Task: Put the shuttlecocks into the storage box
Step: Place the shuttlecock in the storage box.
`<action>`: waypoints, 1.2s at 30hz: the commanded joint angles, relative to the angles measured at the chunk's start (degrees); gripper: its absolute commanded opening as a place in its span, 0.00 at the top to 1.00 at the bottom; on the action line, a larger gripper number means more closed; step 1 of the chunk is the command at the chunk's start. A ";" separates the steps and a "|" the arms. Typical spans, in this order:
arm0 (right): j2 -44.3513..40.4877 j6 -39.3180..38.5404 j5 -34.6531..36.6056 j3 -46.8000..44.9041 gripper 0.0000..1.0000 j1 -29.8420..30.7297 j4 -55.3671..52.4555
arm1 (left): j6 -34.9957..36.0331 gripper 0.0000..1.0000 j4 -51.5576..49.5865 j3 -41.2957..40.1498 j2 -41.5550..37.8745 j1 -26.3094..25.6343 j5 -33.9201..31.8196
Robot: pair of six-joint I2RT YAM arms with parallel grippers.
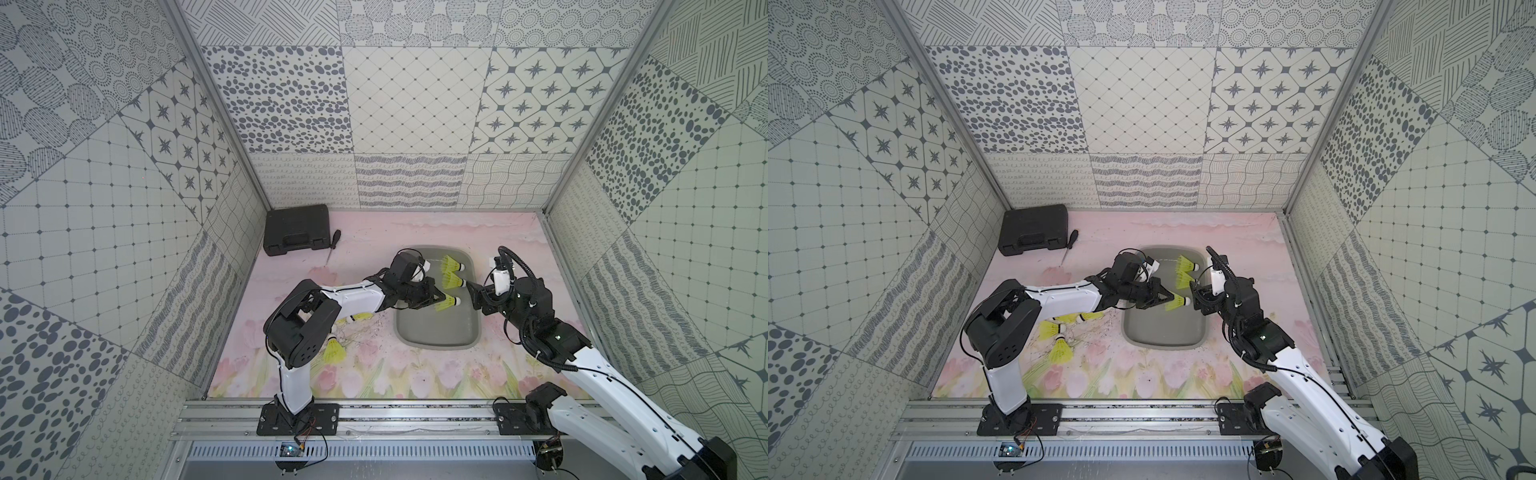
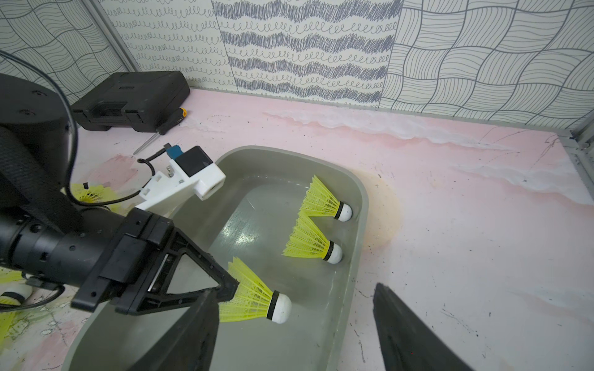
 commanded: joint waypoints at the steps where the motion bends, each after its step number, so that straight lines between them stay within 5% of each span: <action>1: 0.52 0.82 -0.90 -0.53 0.21 -0.37 0.66 | -1.89 1.00 4.96 1.43 2.34 -0.48 -0.97; 36: 0.50 0.83 -1.12 -0.75 0.20 -1.40 -0.78 | 1.78 1.00 -1.94 12.34 11.86 -0.48 1.55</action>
